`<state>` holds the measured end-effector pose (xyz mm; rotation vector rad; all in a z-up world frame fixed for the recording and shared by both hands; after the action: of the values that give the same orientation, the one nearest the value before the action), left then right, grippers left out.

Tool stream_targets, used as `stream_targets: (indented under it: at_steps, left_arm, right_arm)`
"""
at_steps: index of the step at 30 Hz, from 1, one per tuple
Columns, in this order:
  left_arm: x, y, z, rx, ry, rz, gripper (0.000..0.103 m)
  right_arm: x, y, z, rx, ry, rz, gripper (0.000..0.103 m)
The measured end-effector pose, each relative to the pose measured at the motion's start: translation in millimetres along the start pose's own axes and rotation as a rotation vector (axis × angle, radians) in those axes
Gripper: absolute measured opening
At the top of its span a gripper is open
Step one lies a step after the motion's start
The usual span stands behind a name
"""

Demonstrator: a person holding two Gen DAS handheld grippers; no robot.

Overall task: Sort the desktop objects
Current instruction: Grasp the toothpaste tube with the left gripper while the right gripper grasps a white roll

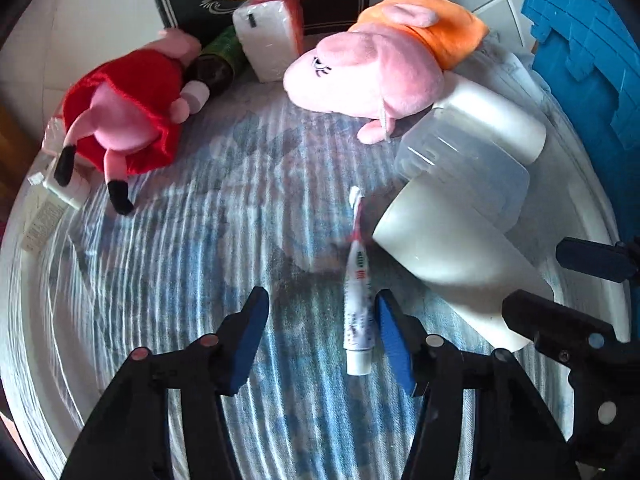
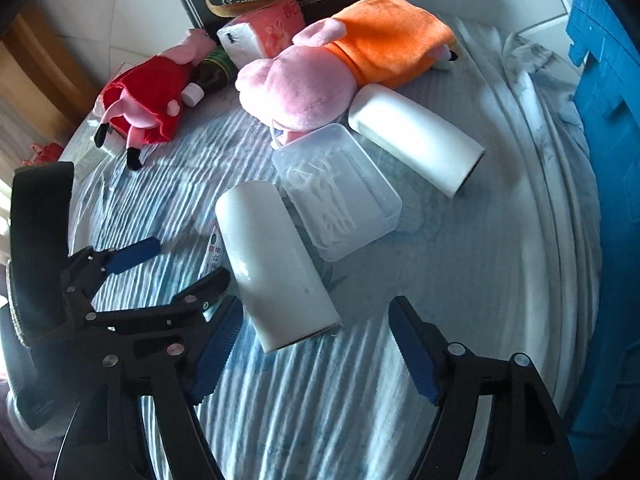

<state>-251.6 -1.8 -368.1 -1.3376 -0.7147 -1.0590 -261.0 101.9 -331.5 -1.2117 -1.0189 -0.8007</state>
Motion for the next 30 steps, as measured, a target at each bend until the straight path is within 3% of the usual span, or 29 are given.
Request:
stream_targets:
  at_steps: [2,6,9,14,19,30]
  left_arm:
    - [-1,-2,2,0.015,0.04,0.007,0.04]
    - [1,2,1,0.032,0.081,0.012,0.018]
    - [7,12,-8,0.066,0.105,0.016,0.017]
    - [21,24,-26,0.089,0.079,0.034,0.017]
    - [37,25,-33,0.106,0.082,0.059,0.017]
    - [110,9,-3,0.064,0.108,0.191,0.018]
  right_arm:
    - [-1,-1,1,0.001,-0.014,-0.008,0.059]
    - [-4,-2,1,0.013,-0.026,-0.029,0.057]
    - [-4,-4,-7,0.032,-0.034,-0.031,0.057]
    - [-15,-8,-24,0.083,-0.008,-0.043,0.057]
    - [-22,-10,-33,0.106,0.012,-0.044,0.051]
    - [63,-10,-28,0.084,-0.037,0.121,0.043]
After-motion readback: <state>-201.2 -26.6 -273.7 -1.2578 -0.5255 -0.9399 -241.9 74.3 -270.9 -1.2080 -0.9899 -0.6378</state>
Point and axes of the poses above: each gripper's, at about its wrist camera, not at the fingertips, and x roughly against the way its jaws point, z to its right, y to its underside, the point moved 9 cm from there along -x, roughly the way its jaws point, and after that the axes turned 12 degrees about y, right-handed, at the moved point
